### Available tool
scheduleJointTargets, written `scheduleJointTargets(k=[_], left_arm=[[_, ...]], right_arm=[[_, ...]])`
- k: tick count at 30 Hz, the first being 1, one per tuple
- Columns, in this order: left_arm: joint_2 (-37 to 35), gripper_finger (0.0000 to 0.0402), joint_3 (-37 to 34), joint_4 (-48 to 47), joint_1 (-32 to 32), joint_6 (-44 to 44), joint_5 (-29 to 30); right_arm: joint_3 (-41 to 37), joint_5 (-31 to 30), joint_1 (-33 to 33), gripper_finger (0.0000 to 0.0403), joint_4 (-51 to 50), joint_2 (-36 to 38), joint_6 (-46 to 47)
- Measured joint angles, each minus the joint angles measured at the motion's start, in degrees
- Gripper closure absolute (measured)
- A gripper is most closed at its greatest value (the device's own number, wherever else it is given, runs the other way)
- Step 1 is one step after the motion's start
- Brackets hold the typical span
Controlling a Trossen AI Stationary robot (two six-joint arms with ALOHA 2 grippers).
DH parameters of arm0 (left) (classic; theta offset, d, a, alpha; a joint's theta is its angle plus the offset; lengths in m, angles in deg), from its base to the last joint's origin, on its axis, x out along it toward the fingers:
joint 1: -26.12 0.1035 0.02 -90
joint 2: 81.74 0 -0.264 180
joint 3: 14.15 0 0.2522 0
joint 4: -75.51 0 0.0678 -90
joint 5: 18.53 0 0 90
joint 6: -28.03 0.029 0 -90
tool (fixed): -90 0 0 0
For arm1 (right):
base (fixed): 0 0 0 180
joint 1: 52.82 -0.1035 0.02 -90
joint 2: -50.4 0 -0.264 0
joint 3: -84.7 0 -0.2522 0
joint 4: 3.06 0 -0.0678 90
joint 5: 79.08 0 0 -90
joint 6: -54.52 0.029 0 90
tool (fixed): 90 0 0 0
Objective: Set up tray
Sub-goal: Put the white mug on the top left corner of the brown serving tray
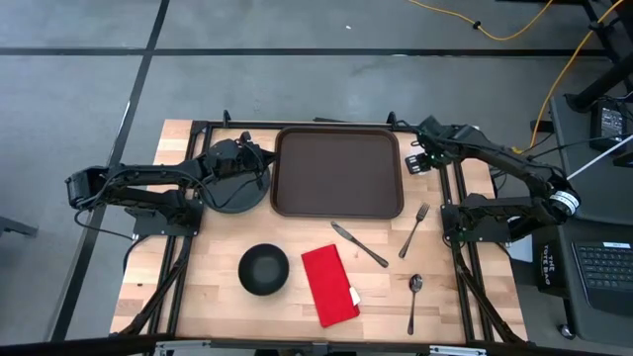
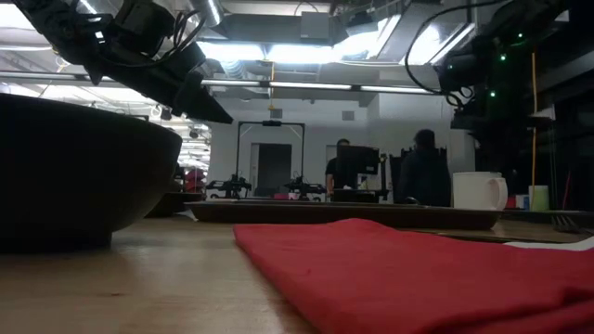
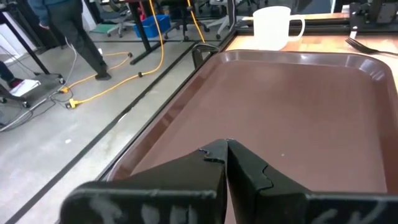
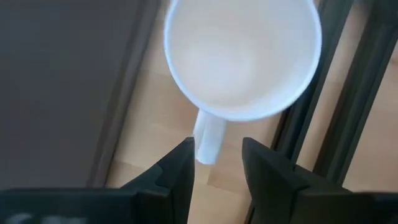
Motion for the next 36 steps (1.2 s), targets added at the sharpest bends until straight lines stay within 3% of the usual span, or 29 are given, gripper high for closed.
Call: scheduleJointTargets(k=[12, 36], left_arm=[[0.0, 0.0398, 0.0, 0.02, 0.0, 0.24, 0.02], [0.0, 0.0398, 0.0, 0.02, 0.0, 0.26, 0.04]], right_arm=[[-2.97, -0.07, -0.02, 0.0264, 7.99, 0.0, -0.28], [-2.96, -0.18, -0.01, 0.0264, 7.58, 0.0, 6.14]])
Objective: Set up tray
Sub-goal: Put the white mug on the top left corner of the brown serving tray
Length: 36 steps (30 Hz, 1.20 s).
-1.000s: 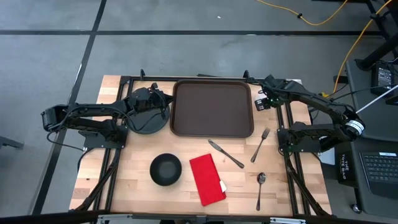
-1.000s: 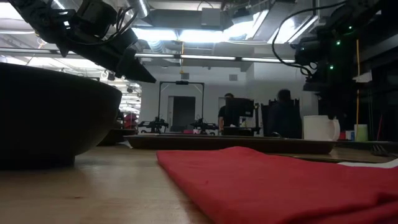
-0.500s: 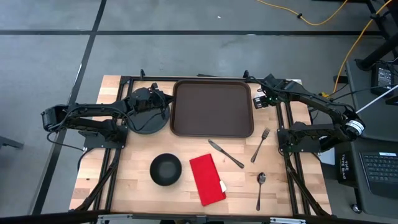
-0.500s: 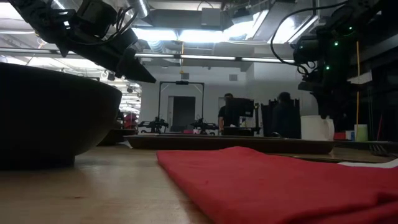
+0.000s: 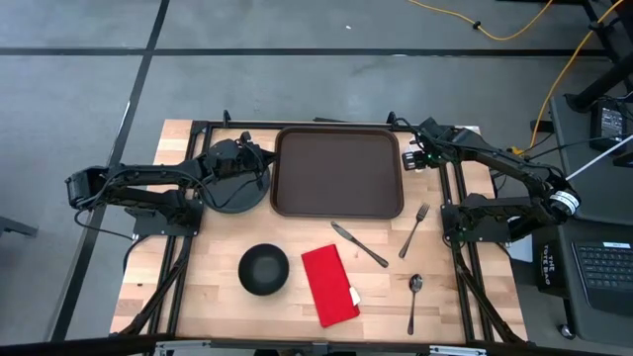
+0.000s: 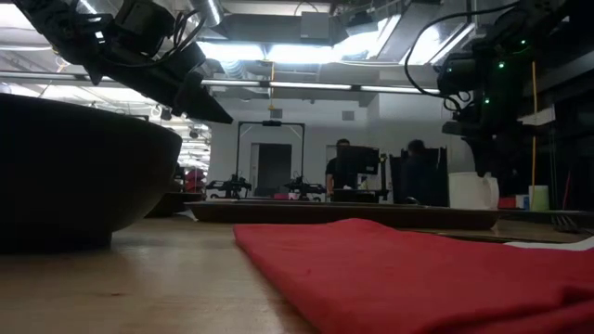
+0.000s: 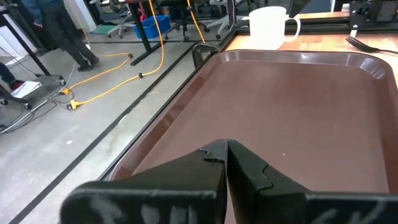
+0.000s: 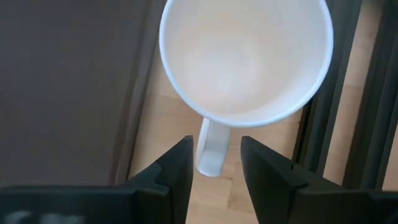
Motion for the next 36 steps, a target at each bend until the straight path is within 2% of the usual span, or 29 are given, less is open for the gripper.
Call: scheduleJointTargets(k=[12, 19, 23, 36], left_arm=[[0.0, 0.0398, 0.0, 0.02, 0.0, 0.01, 0.02], [0.0, 0.0398, 0.0, 0.04, 0.0, 0.02, 0.02], [0.0, 0.0398, 0.0, 0.04, 0.0, 0.01, 0.02], [0.0, 0.0398, 0.0, 0.04, 0.0, 0.0, 0.0]], right_arm=[[-2.5, 0.0, 0.01, 0.0264, 3.62, 0.02, 1.62], [-2.5, -0.03, 0.0, 0.0264, 3.65, 0.02, 1.38], [-2.5, -2.39, 0.01, 0.0264, 3.61, 0.02, 1.12], [-2.5, -2.45, -1.2, 0.0264, 3.59, 0.02, 0.92]])
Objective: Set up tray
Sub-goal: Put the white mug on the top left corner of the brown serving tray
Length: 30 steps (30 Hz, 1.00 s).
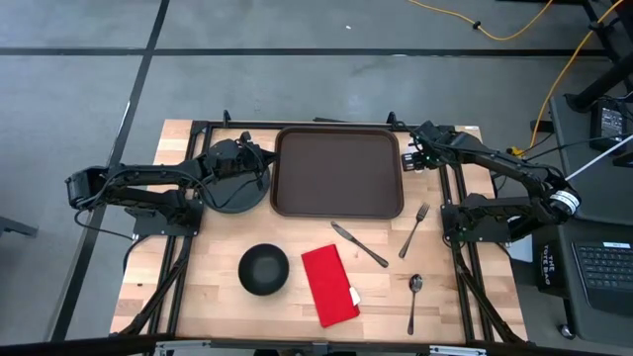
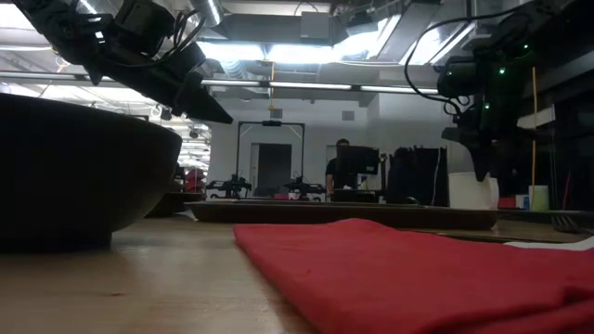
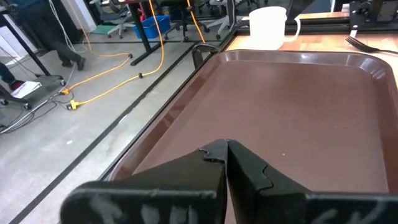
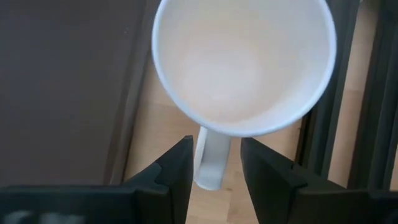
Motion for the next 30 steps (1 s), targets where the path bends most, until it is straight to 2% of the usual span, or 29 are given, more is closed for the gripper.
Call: scheduleJointTargets(k=[22, 30], left_arm=[[0.0, 0.0398, 0.0, -0.02, 0.0, -0.01, 0.0], [0.0, 0.0398, 0.0, -0.01, 0.0, -0.05, -0.02]], right_arm=[[-0.05, -1.03, -1.34, 0.0264, -0.06, -0.04, 1.88], [-3.57, -1.07, -1.76, 0.0264, 2.92, -0.04, 3.11]])
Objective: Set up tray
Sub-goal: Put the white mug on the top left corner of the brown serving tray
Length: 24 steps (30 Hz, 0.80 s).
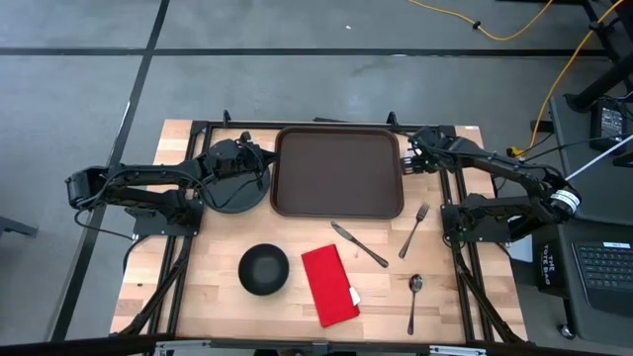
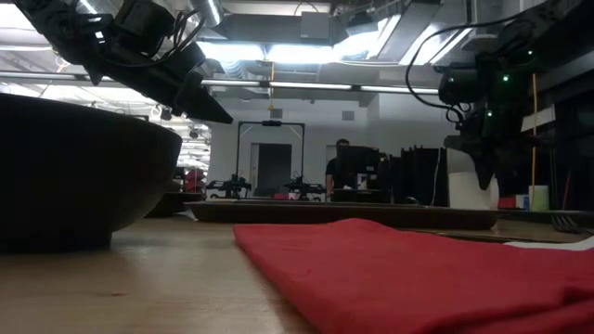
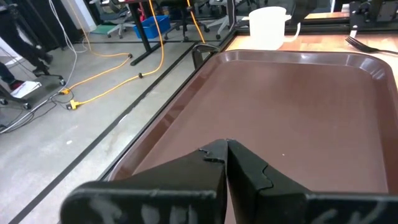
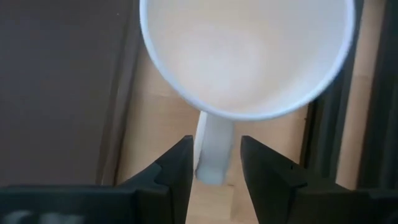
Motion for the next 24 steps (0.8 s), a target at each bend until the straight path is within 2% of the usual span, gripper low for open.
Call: scheduleJointTargets(k=[19, 24], left_arm=[[0.0, 0.0398, 0.0, 0.0, 0.0, -0.12, 0.0], [0.0, 0.0398, 0.0, -0.01, 0.0, -0.12, 0.0]], right_arm=[[-1.24, -0.75, 0.0, 0.0265, 3.07, -0.02, -1.64], [-1.24, -0.44, 0.0, 0.0284, 2.95, -0.02, -1.62]])
